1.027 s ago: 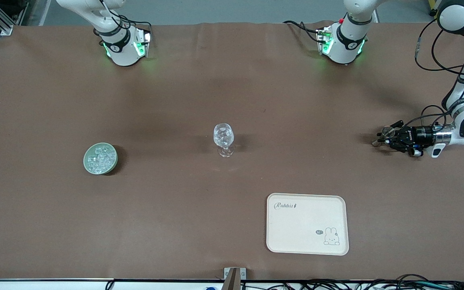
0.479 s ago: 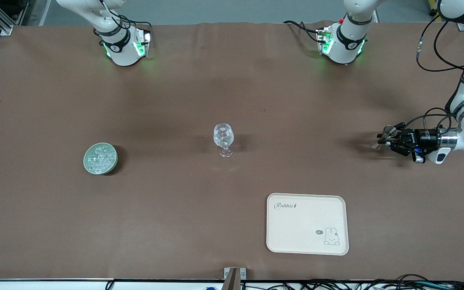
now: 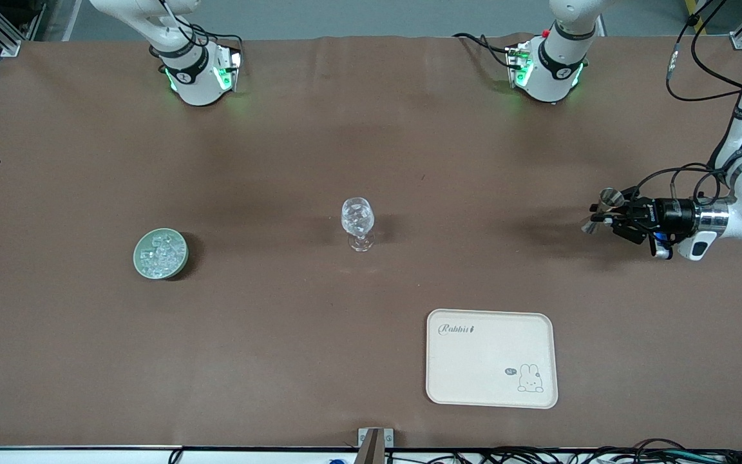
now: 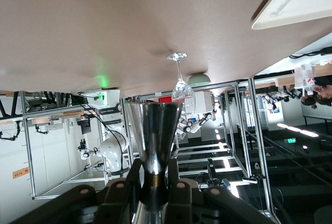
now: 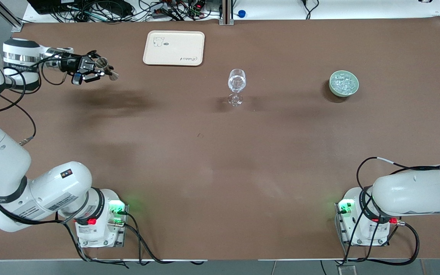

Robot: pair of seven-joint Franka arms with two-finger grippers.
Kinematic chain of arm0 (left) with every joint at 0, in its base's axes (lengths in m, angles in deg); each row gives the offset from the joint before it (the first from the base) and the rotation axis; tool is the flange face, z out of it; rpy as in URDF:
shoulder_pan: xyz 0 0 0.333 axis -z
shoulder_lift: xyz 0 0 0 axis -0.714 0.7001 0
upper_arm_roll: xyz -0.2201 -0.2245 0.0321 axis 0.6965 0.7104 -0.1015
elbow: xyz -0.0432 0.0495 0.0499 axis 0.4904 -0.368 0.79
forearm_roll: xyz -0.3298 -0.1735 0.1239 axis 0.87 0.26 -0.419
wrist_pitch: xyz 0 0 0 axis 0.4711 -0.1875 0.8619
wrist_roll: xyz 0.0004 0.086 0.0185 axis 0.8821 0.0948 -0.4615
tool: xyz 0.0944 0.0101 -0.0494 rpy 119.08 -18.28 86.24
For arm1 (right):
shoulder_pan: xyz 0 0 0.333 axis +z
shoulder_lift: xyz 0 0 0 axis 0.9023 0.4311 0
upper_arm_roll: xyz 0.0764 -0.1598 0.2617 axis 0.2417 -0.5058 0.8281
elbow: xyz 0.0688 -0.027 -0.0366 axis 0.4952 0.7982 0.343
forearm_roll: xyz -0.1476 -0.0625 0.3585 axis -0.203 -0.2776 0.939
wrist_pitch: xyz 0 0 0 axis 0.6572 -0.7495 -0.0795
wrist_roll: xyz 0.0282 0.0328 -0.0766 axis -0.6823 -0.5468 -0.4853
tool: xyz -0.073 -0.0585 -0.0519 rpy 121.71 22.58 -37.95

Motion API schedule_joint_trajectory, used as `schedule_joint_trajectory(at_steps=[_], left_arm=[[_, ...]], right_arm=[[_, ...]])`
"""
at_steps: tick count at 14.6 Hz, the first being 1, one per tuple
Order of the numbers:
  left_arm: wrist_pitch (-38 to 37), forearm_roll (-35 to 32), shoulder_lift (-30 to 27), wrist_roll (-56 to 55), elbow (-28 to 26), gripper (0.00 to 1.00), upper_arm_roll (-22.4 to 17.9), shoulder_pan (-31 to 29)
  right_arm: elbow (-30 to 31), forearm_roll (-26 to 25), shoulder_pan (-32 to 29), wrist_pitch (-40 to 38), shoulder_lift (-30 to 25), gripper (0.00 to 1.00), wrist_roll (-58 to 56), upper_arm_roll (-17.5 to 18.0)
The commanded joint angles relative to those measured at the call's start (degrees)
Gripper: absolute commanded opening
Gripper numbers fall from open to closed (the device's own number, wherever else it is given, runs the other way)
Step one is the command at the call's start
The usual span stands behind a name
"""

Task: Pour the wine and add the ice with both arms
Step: 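Carry the jigger with the left gripper over the wine glass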

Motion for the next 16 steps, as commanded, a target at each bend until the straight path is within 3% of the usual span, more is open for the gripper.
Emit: schedule_joint_trajectory(at_steps=[1,10,16], left_arm=[[0.4,1.0,-3.8,-3.1,-2.2,0.05,0.5,-0.5],[0.8,1.1,-7.8,-6.8,-2.3,0.04,6.8,0.4],[9.3,5.1,-8.9,-14.8,-2.1,0.04,1.9,17.3]], right_arm=[[1.4,0.9,0.3,0.1,-1.4,0.02,-0.2,-0.3],[1.4,0.9,0.3,0.1,-1.4,0.02,-0.2,-0.3],[1.4,0.9,0.3,0.0,-1.4,0.02,-0.2,-0.3]])
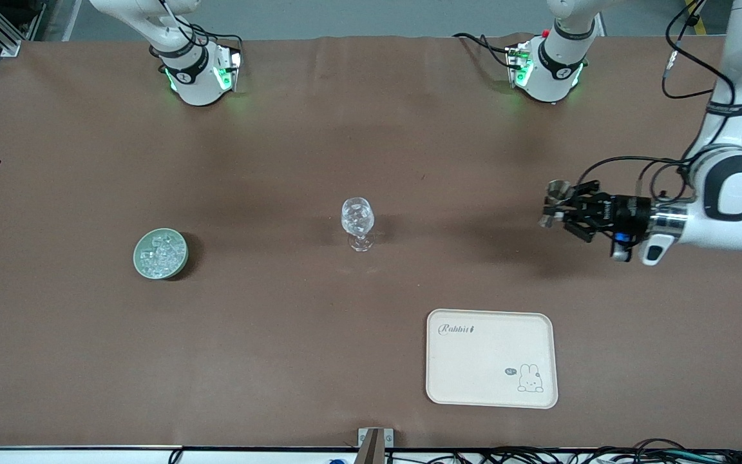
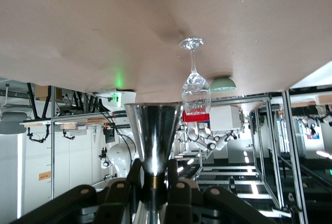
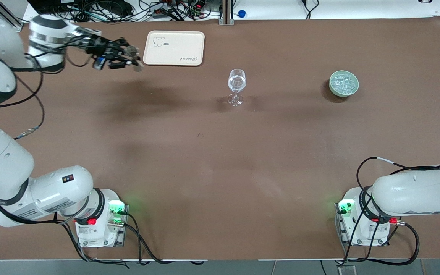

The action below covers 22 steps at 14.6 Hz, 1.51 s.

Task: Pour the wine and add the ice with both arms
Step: 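Carry the jigger with the left gripper over the wine glass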

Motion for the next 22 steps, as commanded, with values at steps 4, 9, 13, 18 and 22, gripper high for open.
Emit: schedule_joint_trajectory(at_steps=[4,9,13,18,22], left_arm=[[8.2,7.9,-4.3,-9.0,-1.5,0.04,-9.0,18.3],[15.7,11.8,-5.0,-13.3,-1.4,0.04,-12.7,29.2],[23.1,13.7,-3.1,-17.6,2.0,0.04,-12.0,33.8],[32.7,13.1,0.9,-23.7,7.3,0.04,-4.5,34.1],[33.9,6.9,3.5,-24.9,9.0,0.04,-1.6,35.0]], right_arm=[[1.3,0.9,0.3,0.0,-1.4,0.02,-0.2,-0.3],[1.4,1.0,0.3,0.0,-1.4,0.02,-0.2,-0.3],[1.4,1.0,0.4,0.0,-1.4,0.02,-0.2,-0.3],[1.3,0.9,0.4,0.0,-1.4,0.02,-0.2,-0.3],[1.3,1.0,0.4,0.0,-1.4,0.02,-0.2,-0.3]])
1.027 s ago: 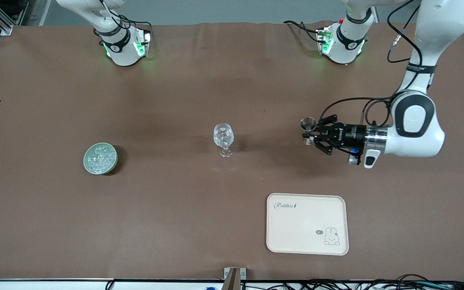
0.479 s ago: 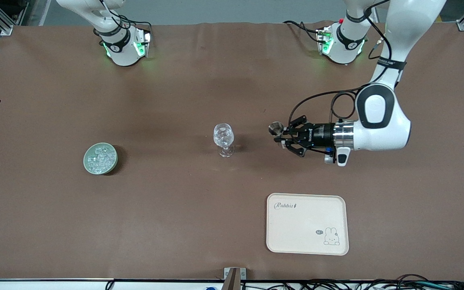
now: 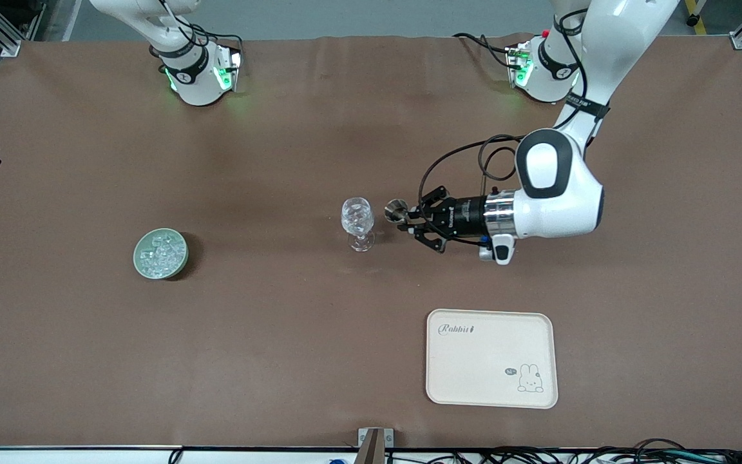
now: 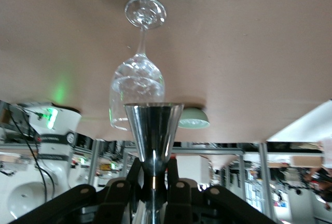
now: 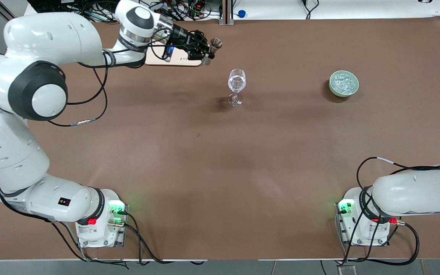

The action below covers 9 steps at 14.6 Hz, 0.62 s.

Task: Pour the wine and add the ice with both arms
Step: 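Carry the jigger with the left gripper over the wine glass, then tilt the jigger with the left gripper to pour into the glass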

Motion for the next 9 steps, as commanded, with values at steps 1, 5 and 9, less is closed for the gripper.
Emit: schedule_joint_trajectory(at_steps=[1,5,9], left_arm=[[2.3,-2.8,2.7,-1.2,2.2,0.04,2.0,0.5],[3.0,-8.6,4.9,-1.4,4.2,0.04,2.8,1.1],[3.1,-15.2,7.7,-6.2,9.0,0.04,3.5,1.7]], right_arm=[[1.4,0.9,0.4,0.0,-1.4,0.02,-0.2,-0.3],[1.4,0.9,0.4,0.0,-1.4,0.02,-0.2,-0.3],[1.3,1.0,0.4,0.0,-1.4,0.02,-0.2,-0.3]])
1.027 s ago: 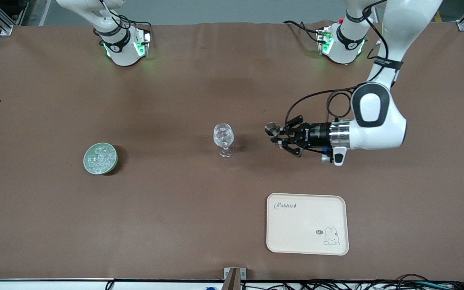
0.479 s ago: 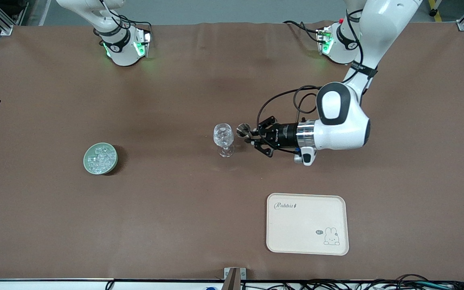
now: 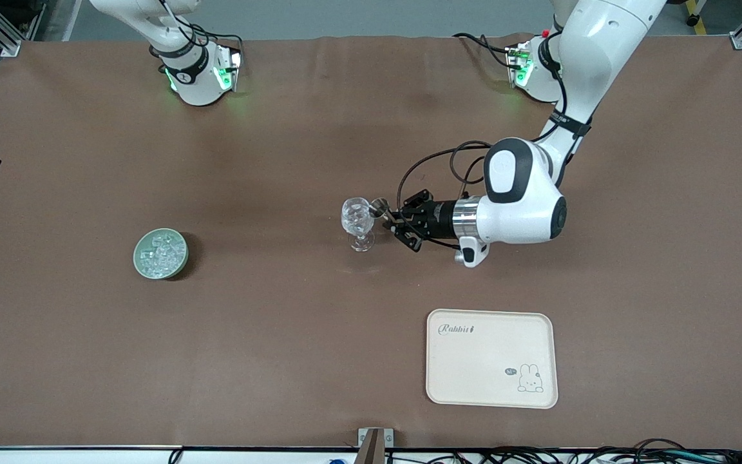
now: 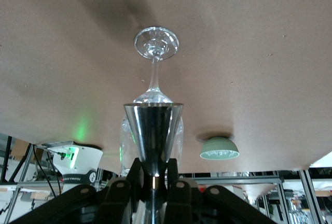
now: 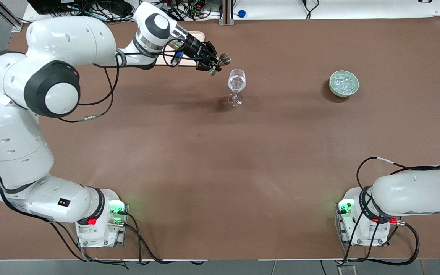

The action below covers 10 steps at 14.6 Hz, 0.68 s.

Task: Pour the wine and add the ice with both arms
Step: 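Tilt the jigger with the left gripper to pour into the glass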

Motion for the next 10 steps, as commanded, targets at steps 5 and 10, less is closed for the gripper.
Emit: schedule_joint_trajectory(at_steps=[5,10], left_arm=[[0.3,-12.4,4.2,-8.8,7.5,0.04,1.5,1.2],[0.4,-20.6,3.7,-12.2,7.7,0.04,3.8,1.2]], right_arm=[[1.3,1.0,0.4,0.1,-1.4,0.02,-0.2,-0.3],[1.3,1.0,0.4,0.1,-1.4,0.02,-0.2,-0.3]])
